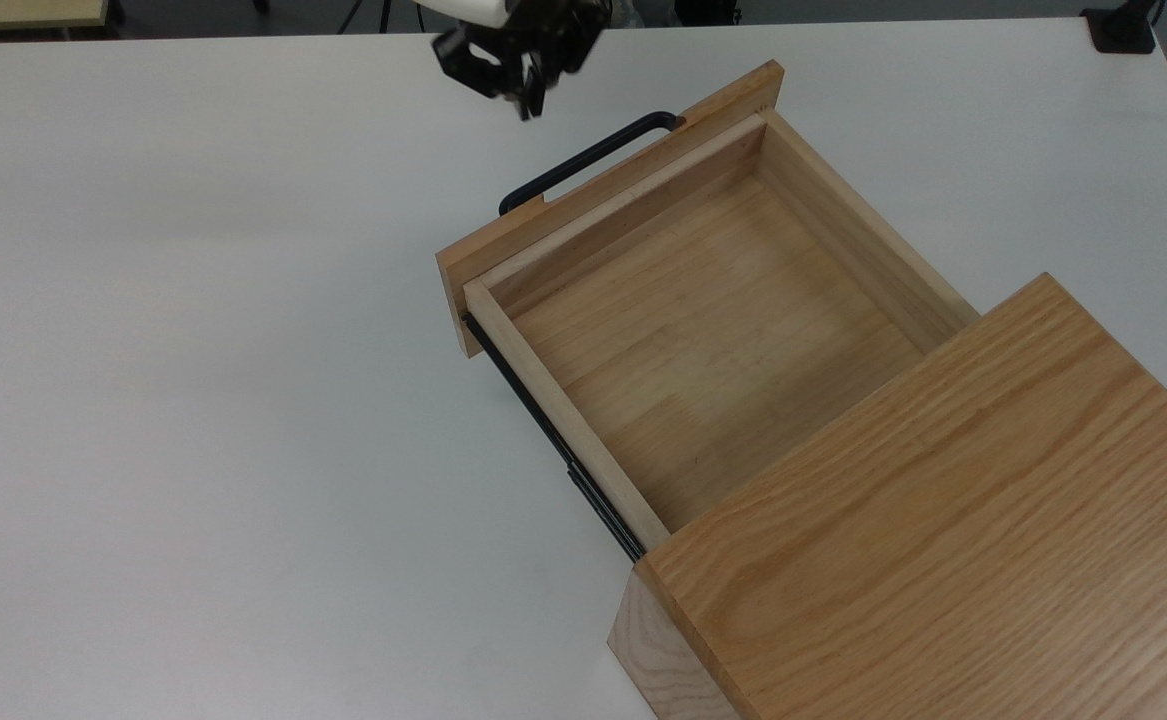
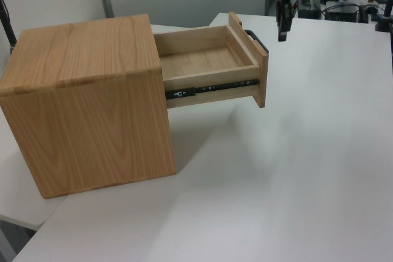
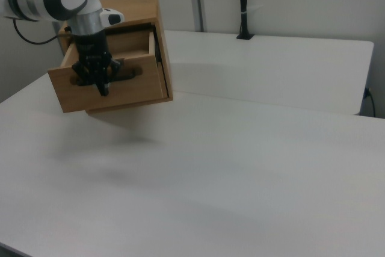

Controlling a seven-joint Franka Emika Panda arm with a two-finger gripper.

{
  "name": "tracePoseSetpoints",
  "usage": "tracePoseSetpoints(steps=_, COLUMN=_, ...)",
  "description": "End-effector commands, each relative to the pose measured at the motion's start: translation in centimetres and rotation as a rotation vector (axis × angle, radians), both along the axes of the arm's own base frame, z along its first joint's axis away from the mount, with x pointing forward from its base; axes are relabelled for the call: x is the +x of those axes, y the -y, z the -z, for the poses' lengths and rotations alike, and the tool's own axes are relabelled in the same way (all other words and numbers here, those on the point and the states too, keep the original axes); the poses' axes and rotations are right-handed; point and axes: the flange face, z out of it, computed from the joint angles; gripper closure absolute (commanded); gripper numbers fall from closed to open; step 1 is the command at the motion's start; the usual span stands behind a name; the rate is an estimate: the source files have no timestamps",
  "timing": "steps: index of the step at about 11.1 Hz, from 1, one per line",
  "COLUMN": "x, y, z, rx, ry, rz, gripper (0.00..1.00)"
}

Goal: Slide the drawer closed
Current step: 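Lower the gripper onto the black bar handle of the drawer, then push the drawer handle with the gripper into the wooden cabinet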

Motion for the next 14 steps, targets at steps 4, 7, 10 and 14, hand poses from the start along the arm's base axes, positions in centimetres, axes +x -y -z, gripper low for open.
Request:
tracePoseSetpoints(steps=4, x=3.8, y=-3.7, z=1.4, rx=0.097, ry=0.177, rz=0.387, gripper=0.98)
tracePoseSetpoints(steps=7, x=6.9, y=-4.4, z=1.8, rx=0.173, ry=0.221, rz=0.631, gripper=1.00)
tracePoseSetpoints(steps=10, x=9.3, y=-7.3, z=1.9, rx=0.300, ry=0.323, rz=0.865, gripper=1.00)
tracePoseSetpoints(steps=14, x=11.5, y=-10.6, z=2.4, rx=0.413, ry=0.387, rz=0.987, gripper=1.00)
